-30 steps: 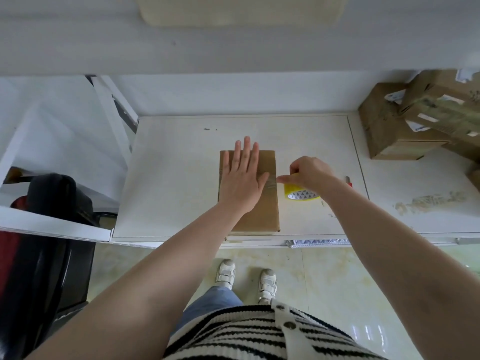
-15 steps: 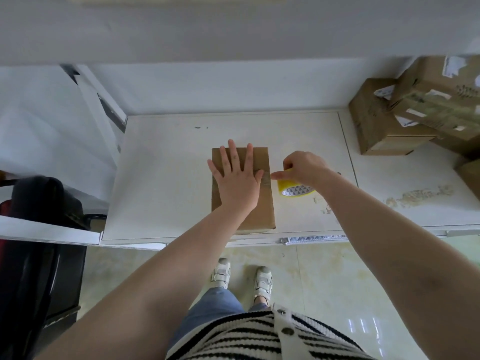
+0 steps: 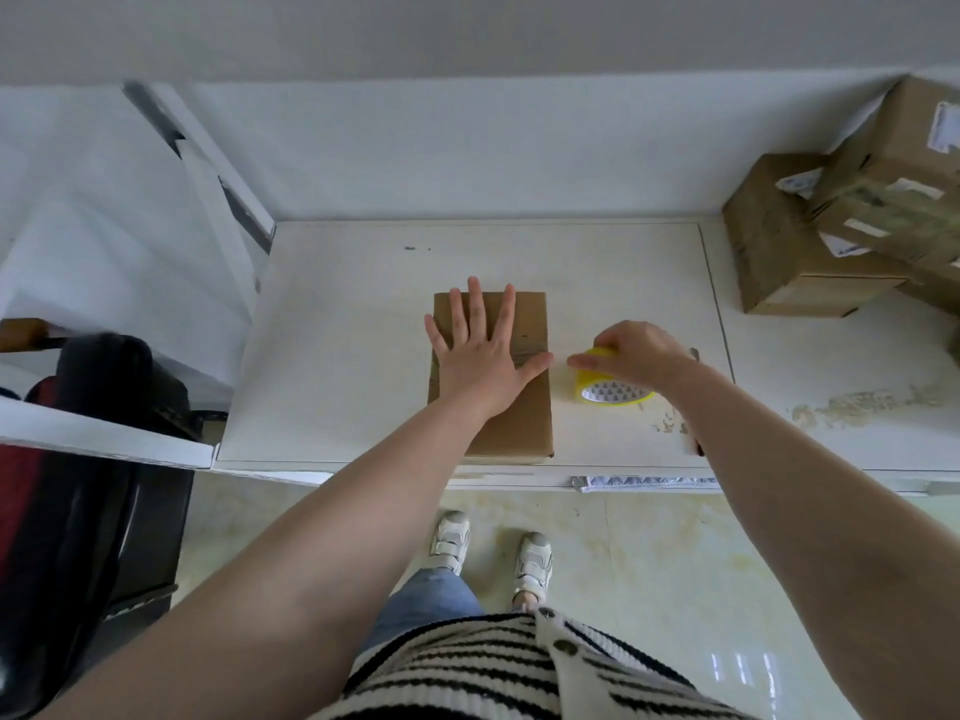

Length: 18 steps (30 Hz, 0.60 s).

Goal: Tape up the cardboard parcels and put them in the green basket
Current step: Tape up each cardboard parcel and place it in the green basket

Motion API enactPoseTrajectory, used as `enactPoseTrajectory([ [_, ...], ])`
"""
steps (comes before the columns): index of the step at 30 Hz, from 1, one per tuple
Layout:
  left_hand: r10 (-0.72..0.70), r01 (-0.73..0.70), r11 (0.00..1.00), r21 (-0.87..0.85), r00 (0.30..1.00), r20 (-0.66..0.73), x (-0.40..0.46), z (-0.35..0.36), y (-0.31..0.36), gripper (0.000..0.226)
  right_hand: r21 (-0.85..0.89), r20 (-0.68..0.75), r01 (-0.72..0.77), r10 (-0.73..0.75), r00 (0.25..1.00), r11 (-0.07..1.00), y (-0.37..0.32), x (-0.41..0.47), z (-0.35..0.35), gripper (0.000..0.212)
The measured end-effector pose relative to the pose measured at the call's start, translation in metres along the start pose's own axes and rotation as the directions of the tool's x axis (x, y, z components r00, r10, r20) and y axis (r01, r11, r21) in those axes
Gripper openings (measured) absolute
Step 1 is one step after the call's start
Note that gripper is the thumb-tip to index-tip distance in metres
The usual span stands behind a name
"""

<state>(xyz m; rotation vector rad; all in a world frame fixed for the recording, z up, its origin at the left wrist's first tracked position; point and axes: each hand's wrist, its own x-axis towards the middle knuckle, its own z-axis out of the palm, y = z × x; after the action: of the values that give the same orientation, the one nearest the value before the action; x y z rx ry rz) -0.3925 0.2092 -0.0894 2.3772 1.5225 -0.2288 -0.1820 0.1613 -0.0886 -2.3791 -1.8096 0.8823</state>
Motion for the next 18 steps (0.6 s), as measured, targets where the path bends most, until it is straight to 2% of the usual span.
enactPoseTrajectory([
  [8,-0.021,0.021,1.000,0.006,1.000,0.022,0.001,-0.002,0.003,0.095,0.024,-0.005,-0.024,0.024,1.000,0.999,0.002,0.000,0.005,0.058],
  [10,-0.024,0.024,1.000,0.008,0.999,0.024,0.002,-0.002,0.003,0.095,0.112,-0.035,-0.032,0.036,0.999,0.993,0.003,-0.004,0.008,0.049],
  [12,-0.029,0.029,0.999,0.014,0.999,0.029,0.002,-0.001,0.004,0.095,0.296,-0.169,-0.056,0.110,0.980,0.953,0.008,-0.010,0.012,0.039],
  [13,-0.030,0.030,0.999,0.017,0.999,0.030,0.003,-0.001,0.004,0.095,0.367,-0.255,-0.097,0.200,0.946,0.925,0.015,-0.013,0.015,0.037],
  [15,-0.030,0.029,0.999,0.026,0.999,0.026,0.003,0.000,0.004,0.095,0.380,-0.367,-0.274,0.416,0.832,0.884,0.033,-0.023,0.023,0.034],
  [18,-0.026,0.025,0.999,0.037,0.999,0.021,0.005,0.001,0.003,0.095,0.304,-0.312,-0.597,0.670,0.674,0.742,0.060,-0.039,0.037,0.042],
])
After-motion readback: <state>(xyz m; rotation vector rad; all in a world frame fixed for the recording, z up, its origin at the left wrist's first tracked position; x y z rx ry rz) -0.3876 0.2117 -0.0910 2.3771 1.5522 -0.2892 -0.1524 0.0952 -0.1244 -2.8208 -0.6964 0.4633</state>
